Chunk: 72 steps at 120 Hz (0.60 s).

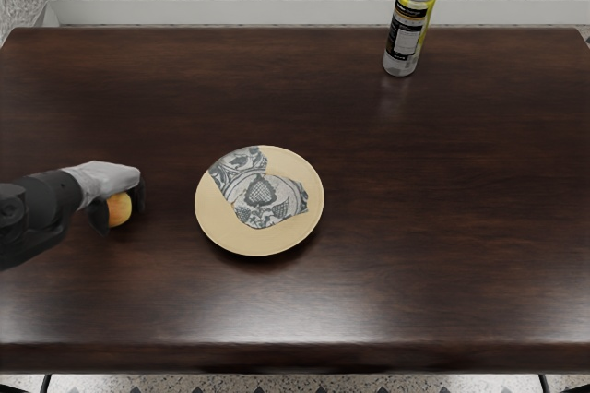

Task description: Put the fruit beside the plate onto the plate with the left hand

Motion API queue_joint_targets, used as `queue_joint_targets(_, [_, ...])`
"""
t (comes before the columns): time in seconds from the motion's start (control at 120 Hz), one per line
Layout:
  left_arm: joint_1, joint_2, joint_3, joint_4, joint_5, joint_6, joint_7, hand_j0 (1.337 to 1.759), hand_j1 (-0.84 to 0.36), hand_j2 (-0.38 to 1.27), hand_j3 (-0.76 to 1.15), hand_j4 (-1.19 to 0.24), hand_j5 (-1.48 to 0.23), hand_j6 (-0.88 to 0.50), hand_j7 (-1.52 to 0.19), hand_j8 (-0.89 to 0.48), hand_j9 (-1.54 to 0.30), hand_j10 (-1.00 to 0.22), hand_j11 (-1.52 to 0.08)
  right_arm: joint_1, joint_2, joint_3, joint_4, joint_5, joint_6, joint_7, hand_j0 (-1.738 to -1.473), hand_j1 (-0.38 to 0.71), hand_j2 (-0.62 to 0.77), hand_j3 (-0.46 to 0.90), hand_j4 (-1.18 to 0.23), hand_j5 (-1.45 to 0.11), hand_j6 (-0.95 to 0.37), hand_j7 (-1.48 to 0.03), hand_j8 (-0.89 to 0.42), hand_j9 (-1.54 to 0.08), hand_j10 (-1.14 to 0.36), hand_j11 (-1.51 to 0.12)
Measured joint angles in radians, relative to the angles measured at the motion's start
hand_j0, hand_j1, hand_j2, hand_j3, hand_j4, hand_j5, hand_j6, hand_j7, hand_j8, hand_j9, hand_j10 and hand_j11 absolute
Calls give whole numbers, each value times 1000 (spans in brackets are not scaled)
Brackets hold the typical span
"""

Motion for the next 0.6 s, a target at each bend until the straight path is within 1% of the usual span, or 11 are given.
queue_joint_targets(0.117, [-13, -16, 1, 8, -1, -8, 0, 1650, -231, 326, 0, -699, -798, -462, -820, -380, -859, -473, -865, 0, 0, 0, 0, 0, 0, 0, -1658, -310, -7, 0, -33, -43, -33, -43, -33, -43, -33, -43])
queue_joint_targets(0.158, [-18, -37, 0, 15, -4, -9, 0, 1651, -230, 376, 0, -709, -846, -458, -862, -380, -892, -467, -897, 0, 0, 0, 0, 0, 0, 0, -1658, -310, -7, 0, -33, -43, -33, -43, -33, -43, -33, -43])
queue_joint_targets(0.308, [-77, -68, -5, 45, -13, -11, 0, 1651, -227, 400, 0, -721, -965, -411, -969, -341, -967, -425, -967, 0, 0, -1, 0, 0, -1, 0, -1658, -310, -7, 0, -33, -43, -33, -43, -33, -43, -33, -43])
queue_joint_targets(0.317, [-84, -69, -6, 46, -13, -11, 0, 1651, -219, 363, 0, -721, -970, -409, -974, -340, -969, -424, -969, 0, 0, -1, 0, 0, -1, 0, -1658, -310, -7, 0, -33, -43, -33, -43, -33, -43, -33, -43])
queue_joint_targets(0.333, [-95, -70, -7, 49, -14, -12, 0, 1651, -215, 374, 0, -723, -974, -415, -977, -346, -973, -422, -972, 0, 0, -1, 0, 0, -1, 0, -1658, -310, -7, 0, -33, -43, -33, -43, -33, -43, -33, -43])
queue_joint_targets(0.35, [-108, -74, -10, 51, -15, -13, 0, 1651, -186, 286, 0, -724, -979, -423, -980, -353, -976, -426, -974, 0, 0, -1, 0, 0, -1, 0, -1658, -310, -7, 0, -33, -43, -33, -43, -33, -43, -33, -43])
queue_joint_targets(0.425, [-180, -86, -17, 57, -51, -21, 0, 1651, -208, 386, 0, -733, -985, -430, -988, -362, -982, -441, -981, 0, 0, -1, 0, 0, -1, 0, -1658, -310, -7, 0, -33, -43, -33, -43, -33, -43, -33, -43])
queue_joint_targets(0.45, [-197, -99, -19, 58, -64, -25, 0, 1651, -197, 353, 0, -735, -989, -432, -992, -362, -984, -432, -983, 0, 0, -1, 0, 0, -1, 0, -1658, -310, -7, 0, -33, -43, -33, -43, -33, -43, -33, -43])
queue_joint_targets(0.517, [-242, -136, -21, 61, -108, -30, 0, 1652, -211, 391, 0, -737, -996, -436, -1001, -361, -996, -412, -987, 0, 0, -1, 0, 0, -1, 0, -1658, -310, -7, 0, -33, -43, -33, -43, -33, -43, -33, -43])
queue_joint_targets(0.583, [-274, -199, -23, 63, -143, -33, 0, 1652, -205, 394, 0, -739, -992, -462, -1003, -379, -996, -426, -985, -1, 0, -1, 0, 0, -1, 0, -1658, -310, -7, 0, -33, -43, -33, -43, -33, -43, -33, -43])
queue_joint_targets(0.6, [-285, -208, -24, 63, -156, -33, 0, 1653, -203, 421, 0, -736, -994, -467, -1006, -376, -997, -428, -986, -1, 0, -1, 0, 0, -1, 0, -1658, -310, -7, 0, -33, -43, -33, -43, -33, -43, -33, -43])
